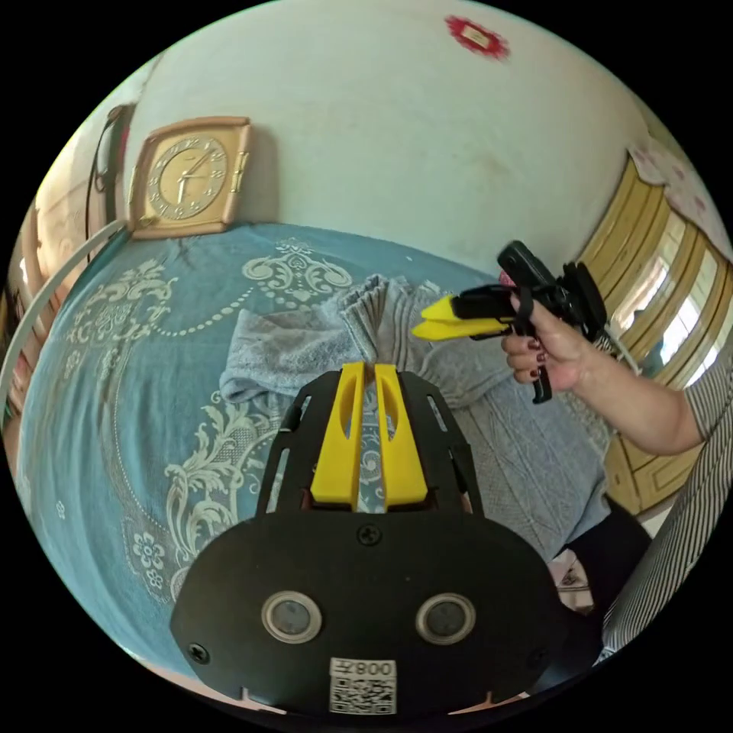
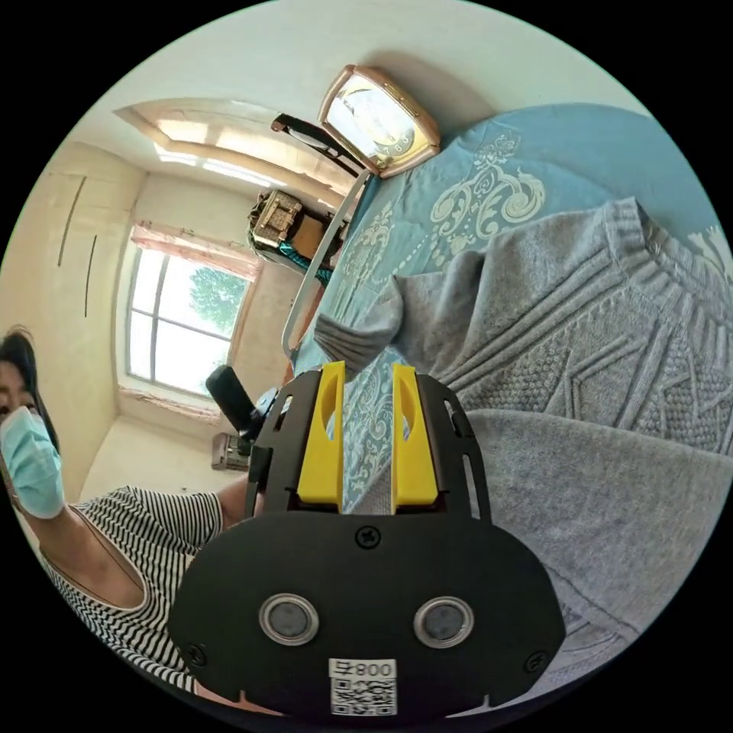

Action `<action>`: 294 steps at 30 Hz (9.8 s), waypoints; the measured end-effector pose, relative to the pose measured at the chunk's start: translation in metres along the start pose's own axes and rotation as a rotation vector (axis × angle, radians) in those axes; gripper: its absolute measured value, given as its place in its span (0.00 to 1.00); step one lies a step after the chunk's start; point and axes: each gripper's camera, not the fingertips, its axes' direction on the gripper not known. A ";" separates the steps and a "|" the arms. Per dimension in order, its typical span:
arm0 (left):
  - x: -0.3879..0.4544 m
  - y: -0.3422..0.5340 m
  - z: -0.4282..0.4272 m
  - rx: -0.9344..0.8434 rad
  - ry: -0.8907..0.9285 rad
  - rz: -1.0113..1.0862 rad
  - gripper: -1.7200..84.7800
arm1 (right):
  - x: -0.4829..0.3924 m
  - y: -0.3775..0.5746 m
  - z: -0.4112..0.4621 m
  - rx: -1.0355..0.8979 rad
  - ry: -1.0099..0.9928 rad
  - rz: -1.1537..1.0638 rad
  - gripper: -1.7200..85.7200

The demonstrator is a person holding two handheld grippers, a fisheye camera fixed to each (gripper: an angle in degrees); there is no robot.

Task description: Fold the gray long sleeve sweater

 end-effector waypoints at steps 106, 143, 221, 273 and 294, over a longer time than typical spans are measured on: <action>0.219 -0.120 0.066 -0.186 -0.249 0.036 0.02 | -0.010 -0.064 0.135 -0.174 0.647 -0.332 0.02; 0.127 0.126 -0.076 -0.348 0.236 -0.394 0.03 | 0.013 0.493 -0.121 0.174 0.540 0.311 0.04; 0.275 0.600 0.038 -0.219 0.969 -0.986 0.15 | 0.084 0.566 -0.059 0.206 -0.078 -0.174 0.05; 0.185 0.637 -0.310 0.283 1.074 -0.518 0.02 | 0.210 0.836 0.121 0.472 -0.120 0.109 0.04; 0.118 0.580 -0.269 0.207 1.020 -0.725 0.03 | 0.286 0.789 0.136 0.473 -0.183 0.377 0.04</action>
